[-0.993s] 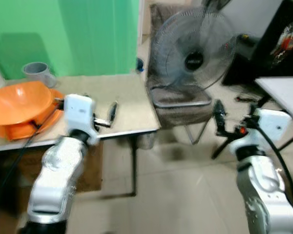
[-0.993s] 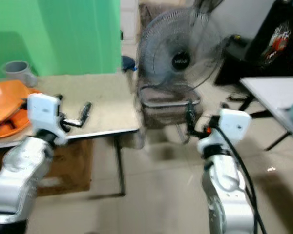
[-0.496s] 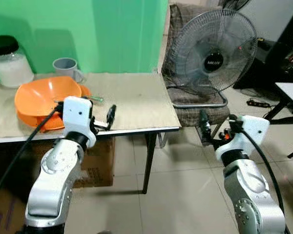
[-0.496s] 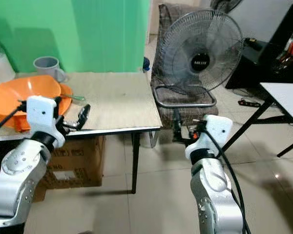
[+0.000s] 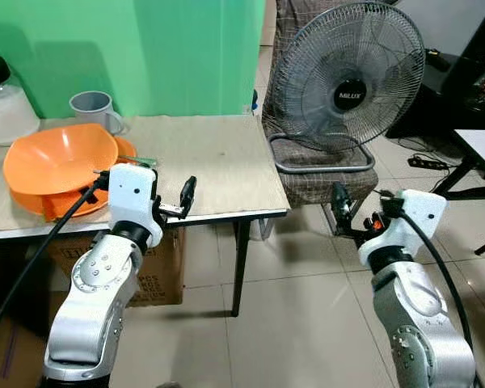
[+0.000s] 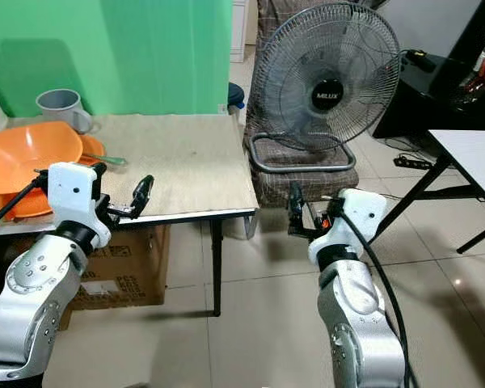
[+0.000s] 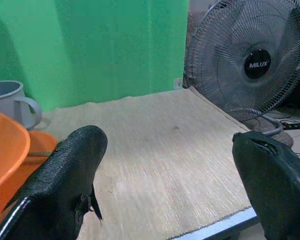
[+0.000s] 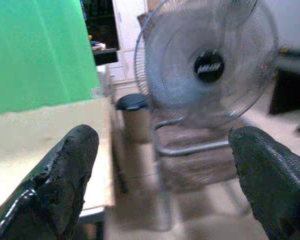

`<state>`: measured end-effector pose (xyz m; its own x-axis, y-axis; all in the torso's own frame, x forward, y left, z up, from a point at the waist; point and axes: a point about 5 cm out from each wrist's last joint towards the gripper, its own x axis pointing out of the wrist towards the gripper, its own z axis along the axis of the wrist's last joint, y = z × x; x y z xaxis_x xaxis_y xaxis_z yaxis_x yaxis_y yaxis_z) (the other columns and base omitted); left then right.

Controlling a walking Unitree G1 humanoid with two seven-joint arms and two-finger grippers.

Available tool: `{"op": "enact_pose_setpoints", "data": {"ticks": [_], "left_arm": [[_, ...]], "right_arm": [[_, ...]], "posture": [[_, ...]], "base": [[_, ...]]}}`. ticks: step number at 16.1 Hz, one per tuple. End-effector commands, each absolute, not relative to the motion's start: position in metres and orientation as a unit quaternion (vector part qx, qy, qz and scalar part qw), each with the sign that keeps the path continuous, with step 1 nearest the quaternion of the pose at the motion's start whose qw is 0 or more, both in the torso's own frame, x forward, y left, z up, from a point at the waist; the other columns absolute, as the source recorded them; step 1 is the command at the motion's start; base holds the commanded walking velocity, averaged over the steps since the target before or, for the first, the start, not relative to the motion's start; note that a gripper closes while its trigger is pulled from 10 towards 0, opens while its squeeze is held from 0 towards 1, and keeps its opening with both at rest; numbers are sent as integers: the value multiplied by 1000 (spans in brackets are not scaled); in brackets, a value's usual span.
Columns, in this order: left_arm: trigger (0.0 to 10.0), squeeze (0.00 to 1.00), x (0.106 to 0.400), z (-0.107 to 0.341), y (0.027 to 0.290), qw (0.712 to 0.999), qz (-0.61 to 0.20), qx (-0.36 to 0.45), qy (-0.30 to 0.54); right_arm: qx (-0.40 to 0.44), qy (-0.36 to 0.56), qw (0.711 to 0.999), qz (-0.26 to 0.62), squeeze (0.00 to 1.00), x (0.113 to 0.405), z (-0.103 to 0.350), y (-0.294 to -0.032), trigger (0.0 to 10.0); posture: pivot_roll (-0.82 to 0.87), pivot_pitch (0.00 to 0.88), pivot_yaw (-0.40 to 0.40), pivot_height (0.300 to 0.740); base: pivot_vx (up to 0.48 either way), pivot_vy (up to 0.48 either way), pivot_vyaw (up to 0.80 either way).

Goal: Setting the table

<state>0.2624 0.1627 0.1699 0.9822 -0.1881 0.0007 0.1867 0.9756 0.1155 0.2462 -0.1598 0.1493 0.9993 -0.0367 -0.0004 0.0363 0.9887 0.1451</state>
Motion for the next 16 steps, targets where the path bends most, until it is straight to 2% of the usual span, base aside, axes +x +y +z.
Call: {"op": "enact_pose_setpoints", "data": {"ticks": [1,2,5,7,11,14,16], "left_arm": [[10000,0,261,171,162,994,-95,62,-6],[10000,0,262,172,162,993,-94,73,-6],[10000,0,264,176,159,992,-98,70,-24],[10000,0,264,176,158,992,-101,71,-23],[10000,0,266,176,159,991,-106,80,-20],[10000,0,270,178,156,991,-105,77,-24],[10000,0,269,177,154,992,-105,69,-26]], "right_arm": [[82,46,995,22,1000,244,140,-159,10000],[66,51,996,41,1000,242,140,-156,10000],[86,31,994,53,1000,241,143,-151,10000],[88,29,995,46,1000,241,143,-152,10000],[20,-36,998,-50,1000,246,151,-167,10000],[26,5,1000,-11,1000,250,146,-165,10000],[47,12,997,52,1000,250,148,-154,10000]], "posture": [[34,0,-69,740],[33,0,-67,740],[31,0,-63,740],[32,0,-62,740],[27,0,-44,740],[17,0,-51,740],[4,0,-60,740]], "base": [[0,0,0],[0,0,800],[0,0,800],[262,0,800],[278,0,102],[282,0,0],[289,0,625]]}}
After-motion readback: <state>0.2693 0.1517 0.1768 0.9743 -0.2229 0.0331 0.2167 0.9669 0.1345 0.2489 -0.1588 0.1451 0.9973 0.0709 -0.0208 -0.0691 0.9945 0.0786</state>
